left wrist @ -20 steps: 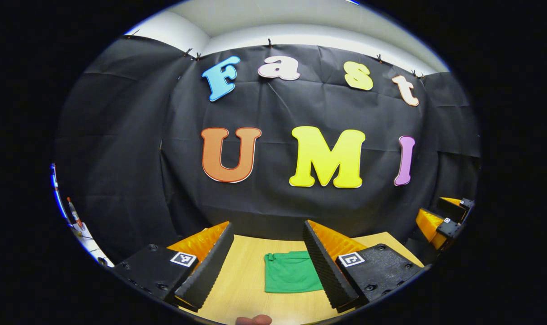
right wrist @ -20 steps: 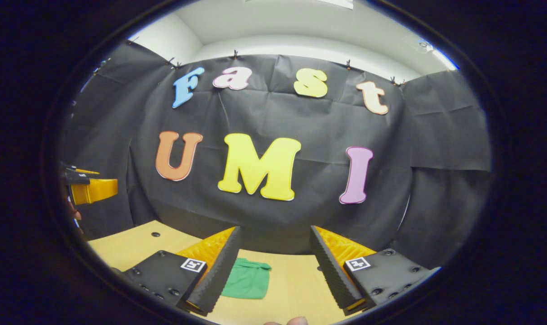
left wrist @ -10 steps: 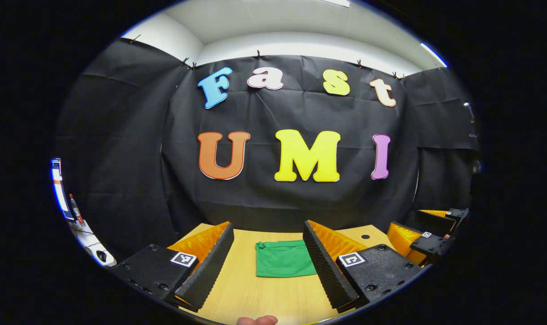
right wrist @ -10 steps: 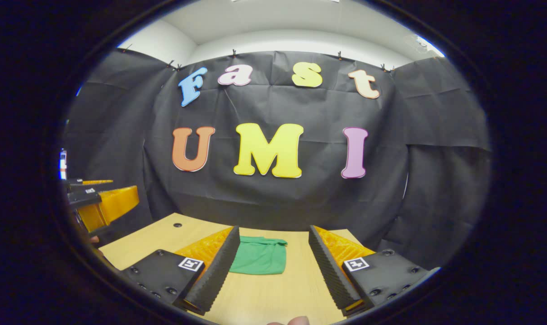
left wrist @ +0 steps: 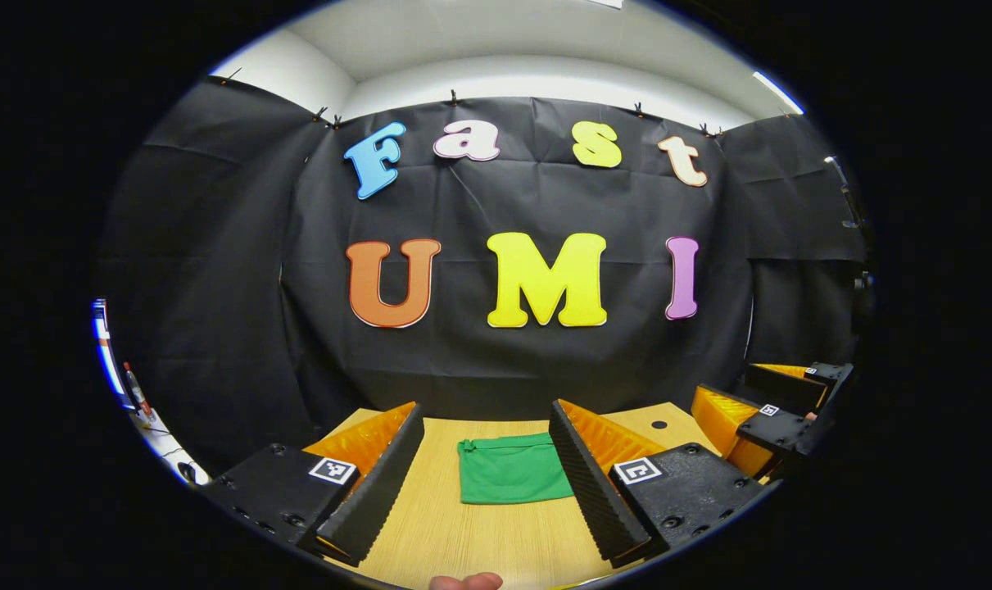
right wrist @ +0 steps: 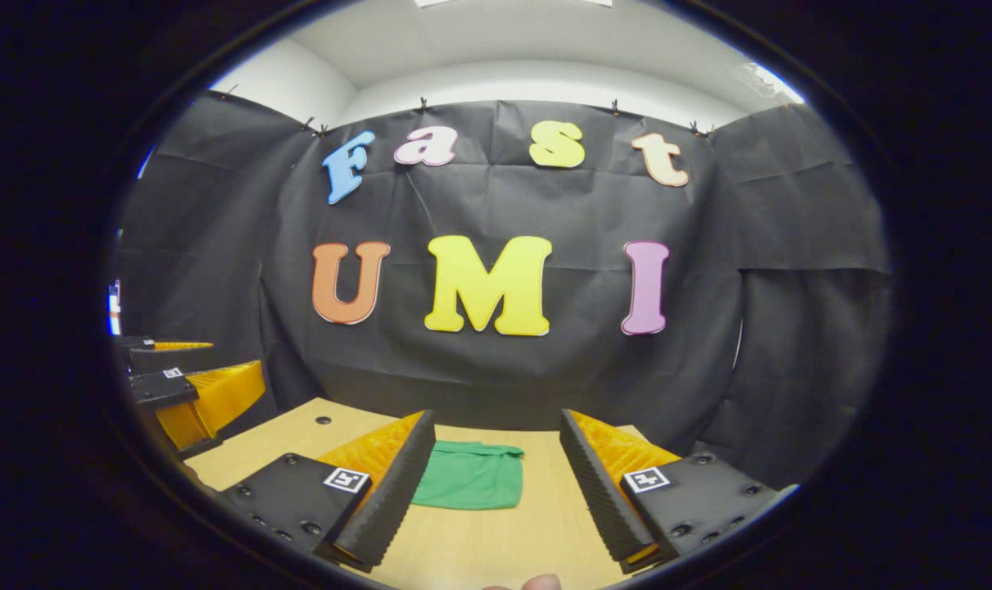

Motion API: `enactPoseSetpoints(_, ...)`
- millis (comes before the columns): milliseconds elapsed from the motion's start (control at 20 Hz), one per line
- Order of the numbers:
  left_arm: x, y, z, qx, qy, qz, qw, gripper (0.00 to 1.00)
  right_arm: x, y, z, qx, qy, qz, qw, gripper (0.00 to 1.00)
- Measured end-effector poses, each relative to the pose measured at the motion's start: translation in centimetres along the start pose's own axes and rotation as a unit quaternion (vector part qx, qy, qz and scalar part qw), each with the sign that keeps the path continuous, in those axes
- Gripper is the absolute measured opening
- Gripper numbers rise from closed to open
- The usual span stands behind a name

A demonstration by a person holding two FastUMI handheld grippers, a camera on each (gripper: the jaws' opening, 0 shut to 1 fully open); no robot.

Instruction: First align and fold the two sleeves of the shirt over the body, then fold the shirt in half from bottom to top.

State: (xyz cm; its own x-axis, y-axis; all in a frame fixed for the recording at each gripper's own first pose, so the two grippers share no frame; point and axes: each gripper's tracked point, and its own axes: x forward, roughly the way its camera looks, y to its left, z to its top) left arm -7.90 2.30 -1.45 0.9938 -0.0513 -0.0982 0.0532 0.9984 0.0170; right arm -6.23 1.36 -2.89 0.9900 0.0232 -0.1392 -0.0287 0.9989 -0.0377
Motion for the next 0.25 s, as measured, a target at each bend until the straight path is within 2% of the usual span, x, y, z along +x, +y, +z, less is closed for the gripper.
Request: enactPoseSetpoints(250,1.4,-0.2,0.0,0.002,0.001,0.002,1.0,0.98,1.2,0.3,0.0,-0.005,-0.002,0.007,1.0,0.96)
